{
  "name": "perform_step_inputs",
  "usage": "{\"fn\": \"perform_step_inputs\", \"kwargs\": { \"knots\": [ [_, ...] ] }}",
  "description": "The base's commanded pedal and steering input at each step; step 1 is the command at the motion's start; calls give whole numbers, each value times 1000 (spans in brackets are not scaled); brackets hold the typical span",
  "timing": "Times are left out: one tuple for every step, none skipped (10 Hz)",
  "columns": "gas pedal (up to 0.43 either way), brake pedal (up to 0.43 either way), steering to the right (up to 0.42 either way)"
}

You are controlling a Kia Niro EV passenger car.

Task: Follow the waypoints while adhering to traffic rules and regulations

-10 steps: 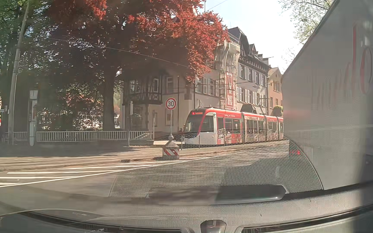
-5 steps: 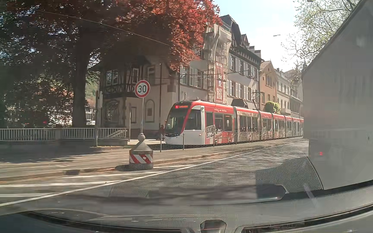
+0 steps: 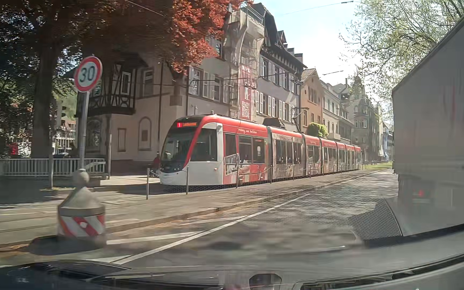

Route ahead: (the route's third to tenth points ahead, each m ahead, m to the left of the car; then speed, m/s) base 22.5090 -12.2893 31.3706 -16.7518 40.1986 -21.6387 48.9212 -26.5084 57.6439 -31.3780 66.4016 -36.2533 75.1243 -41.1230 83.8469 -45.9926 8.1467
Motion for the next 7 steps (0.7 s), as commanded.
{"fn": "perform_step_inputs", "kwargs": {
  "knots": [
    [0, 0, 159],
    [0, 0, 171],
    [0, 0, 179],
    [0, 0, 181],
    [0, 0, 181],
    [0, 0, 181],
    [0, 0, 181]
  ]
}}
